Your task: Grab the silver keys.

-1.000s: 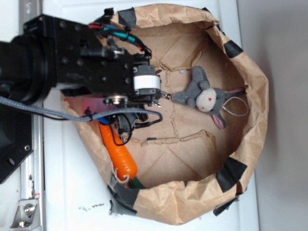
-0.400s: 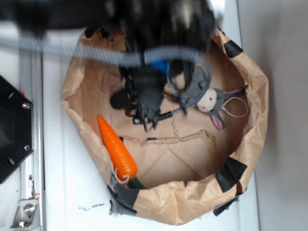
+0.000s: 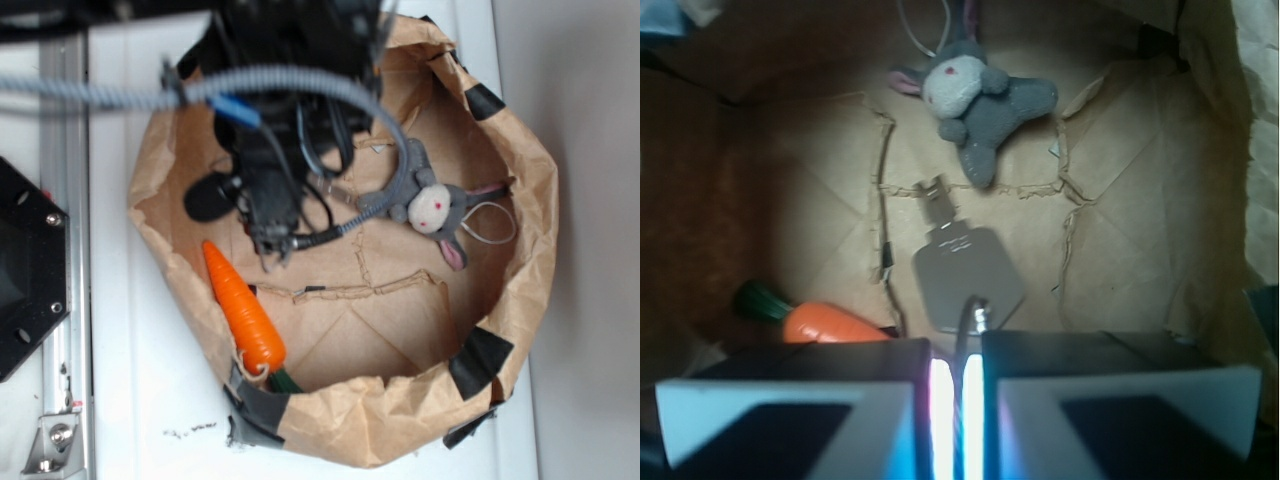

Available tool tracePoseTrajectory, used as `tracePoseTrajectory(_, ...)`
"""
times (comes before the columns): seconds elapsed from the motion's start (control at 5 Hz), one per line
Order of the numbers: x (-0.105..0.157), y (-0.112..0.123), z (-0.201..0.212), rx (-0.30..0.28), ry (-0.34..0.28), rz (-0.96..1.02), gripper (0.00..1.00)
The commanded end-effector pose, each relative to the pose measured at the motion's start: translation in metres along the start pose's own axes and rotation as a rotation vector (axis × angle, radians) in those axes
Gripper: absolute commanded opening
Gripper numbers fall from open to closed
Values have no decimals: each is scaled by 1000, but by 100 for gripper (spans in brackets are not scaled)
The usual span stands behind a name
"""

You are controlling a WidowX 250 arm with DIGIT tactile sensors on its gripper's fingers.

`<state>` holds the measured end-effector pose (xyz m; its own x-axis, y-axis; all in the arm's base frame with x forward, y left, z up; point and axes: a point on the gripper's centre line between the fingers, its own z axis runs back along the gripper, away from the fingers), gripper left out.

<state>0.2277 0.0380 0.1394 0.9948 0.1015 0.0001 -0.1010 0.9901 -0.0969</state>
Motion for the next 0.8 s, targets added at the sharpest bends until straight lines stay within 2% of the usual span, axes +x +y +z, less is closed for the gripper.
tracePoseTrajectory(0.0,17,-6,0,67,-7,23,0)
tracePoseTrajectory(0.2,16,-12,2,33,-48,-11,0)
tracePoseTrajectory(0.6,18,-17,-2,4,-62,-38,0)
